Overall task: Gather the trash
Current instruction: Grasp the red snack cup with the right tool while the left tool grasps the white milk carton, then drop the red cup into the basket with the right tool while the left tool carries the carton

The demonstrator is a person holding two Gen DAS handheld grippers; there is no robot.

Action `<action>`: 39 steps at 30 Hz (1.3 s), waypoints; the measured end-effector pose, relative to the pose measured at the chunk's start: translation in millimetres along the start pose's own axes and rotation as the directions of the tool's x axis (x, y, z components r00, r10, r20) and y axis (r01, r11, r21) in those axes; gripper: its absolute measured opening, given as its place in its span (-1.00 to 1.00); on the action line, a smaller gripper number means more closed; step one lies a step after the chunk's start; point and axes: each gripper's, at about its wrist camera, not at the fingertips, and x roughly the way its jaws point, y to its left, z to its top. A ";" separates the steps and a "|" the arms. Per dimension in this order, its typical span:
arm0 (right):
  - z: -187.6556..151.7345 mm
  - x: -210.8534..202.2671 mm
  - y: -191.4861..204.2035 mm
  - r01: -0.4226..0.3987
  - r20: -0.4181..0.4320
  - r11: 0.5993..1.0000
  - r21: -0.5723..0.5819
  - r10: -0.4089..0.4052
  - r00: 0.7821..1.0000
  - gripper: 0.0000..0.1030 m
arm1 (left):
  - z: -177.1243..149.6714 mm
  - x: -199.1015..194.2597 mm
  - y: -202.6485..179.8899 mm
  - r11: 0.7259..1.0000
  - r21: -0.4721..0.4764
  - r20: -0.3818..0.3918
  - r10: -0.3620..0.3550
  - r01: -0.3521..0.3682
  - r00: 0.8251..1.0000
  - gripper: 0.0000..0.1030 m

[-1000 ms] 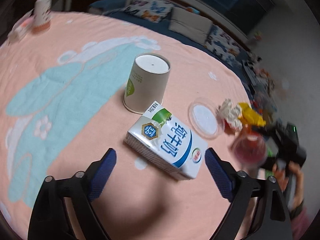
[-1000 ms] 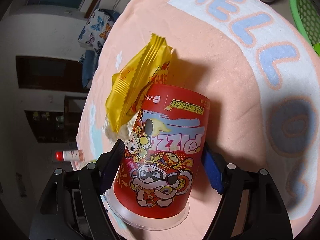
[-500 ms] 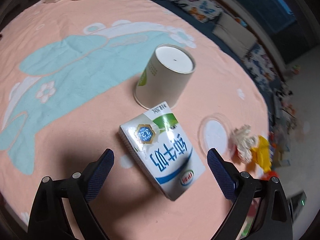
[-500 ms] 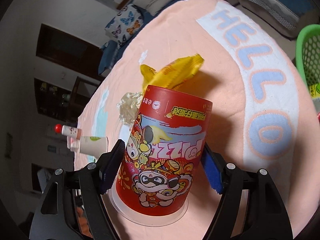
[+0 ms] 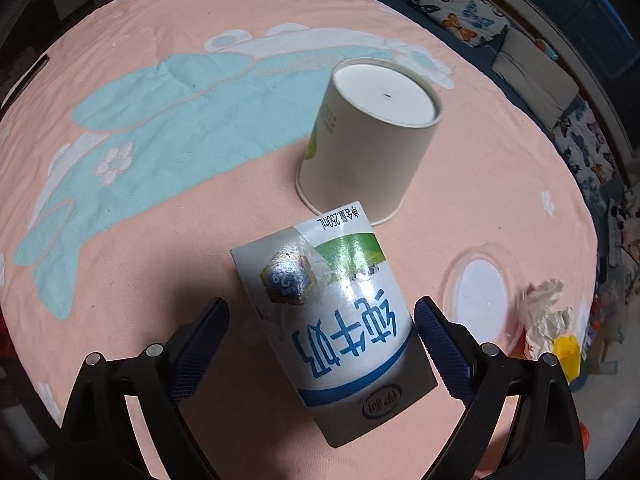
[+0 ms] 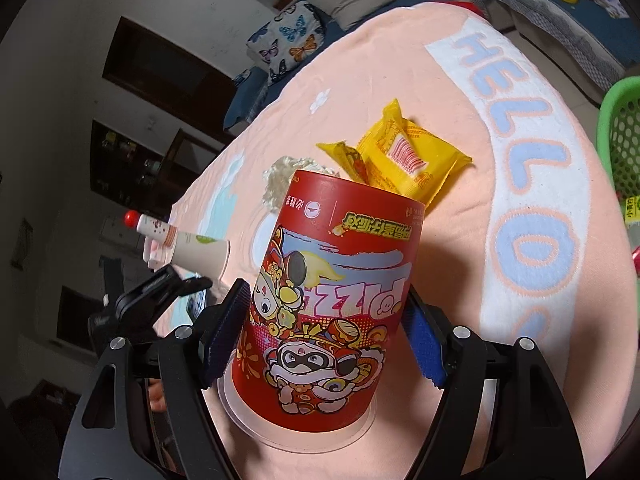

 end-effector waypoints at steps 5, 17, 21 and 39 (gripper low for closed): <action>-7.0 -6.3 1.7 0.002 0.002 1.000 -0.020 -0.002 1.000 0.43 | -4.2 -5.5 -4.5 1.000 0.030 0.011 -0.003 0.003 1.000 0.46; -25.5 -32.7 -1.1 0.017 0.043 0.999 -0.030 -0.016 0.999 0.43 | -42.2 -39.3 15.2 0.958 0.242 0.014 -0.159 0.151 0.987 0.29; -31.9 -43.3 -1.9 0.022 0.065 0.999 -0.031 -0.020 0.998 0.43 | -56.5 -57.4 9.2 0.920 0.332 0.008 -0.224 0.209 0.974 0.29; -14.8 -150.0 -103.1 0.271 0.286 0.953 0.134 -0.299 0.910 0.43 | -125.6 -117.4 -105.3 0.669 0.603 -0.131 -0.454 0.434 0.881 0.29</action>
